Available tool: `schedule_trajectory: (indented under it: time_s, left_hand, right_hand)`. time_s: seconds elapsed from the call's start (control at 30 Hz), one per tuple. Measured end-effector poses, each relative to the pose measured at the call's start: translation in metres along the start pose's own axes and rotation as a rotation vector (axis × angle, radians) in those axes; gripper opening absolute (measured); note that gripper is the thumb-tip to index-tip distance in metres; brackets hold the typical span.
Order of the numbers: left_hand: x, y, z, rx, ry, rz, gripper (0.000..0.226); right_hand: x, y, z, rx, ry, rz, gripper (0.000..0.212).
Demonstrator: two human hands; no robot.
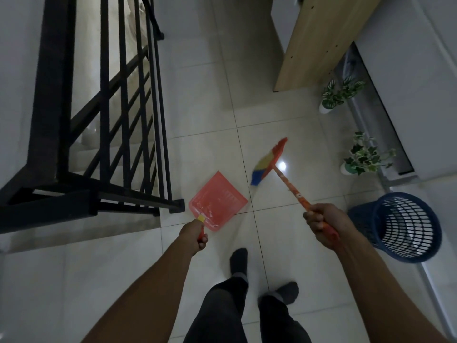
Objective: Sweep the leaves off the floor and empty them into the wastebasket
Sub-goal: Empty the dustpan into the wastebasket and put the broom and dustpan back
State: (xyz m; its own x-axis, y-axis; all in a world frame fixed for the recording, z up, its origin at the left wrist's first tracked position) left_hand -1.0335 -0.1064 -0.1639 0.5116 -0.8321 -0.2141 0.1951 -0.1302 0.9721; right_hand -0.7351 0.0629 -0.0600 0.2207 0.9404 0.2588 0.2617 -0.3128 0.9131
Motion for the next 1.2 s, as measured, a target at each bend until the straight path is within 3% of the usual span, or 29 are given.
schedule_trajectory:
  time_s: [0.27,0.63,0.83,0.97,1.2]
  left_hand:
    - [0.0,-0.004,-0.012,-0.019,-0.02,0.016,0.011]
    - [0.01,-0.013,-0.009,-0.021,-0.041,0.001,0.027]
    - [0.012,-0.014,-0.001,-0.044,0.012,-0.005,0.038]
    - [0.016,-0.012,0.001,-0.048,0.031,-0.011,0.036]
    - [0.014,-0.01,-0.019,-0.022,0.028,-0.017,0.037]
  right_hand:
    - [-0.021,0.023,0.05,-0.183,0.093,0.005,0.012]
    - [-0.02,0.041,0.036,-0.01,-0.035,0.051,0.008]
    - [-0.03,0.022,0.021,0.025,0.012,-0.044,0.012]
    - [-0.043,0.022,0.031,-0.071,0.185,-0.069,0.02]
    - [-0.036,0.042,0.056,-0.264,0.398,-0.032,0.016]
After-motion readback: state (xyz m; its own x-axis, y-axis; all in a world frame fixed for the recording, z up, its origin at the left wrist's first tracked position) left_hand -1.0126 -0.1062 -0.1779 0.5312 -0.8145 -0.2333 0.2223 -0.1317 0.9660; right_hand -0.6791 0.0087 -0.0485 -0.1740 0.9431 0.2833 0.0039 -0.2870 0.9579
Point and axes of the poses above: each hand's wrist, its own y-axis away from the middle knuckle, its own z-axis out of the back of the hand, x = y × z, the point moved 2 cm from there along -y, towards the middle knuckle, and after that the axes turned 5 degrees about x, right-handed, at the moved point
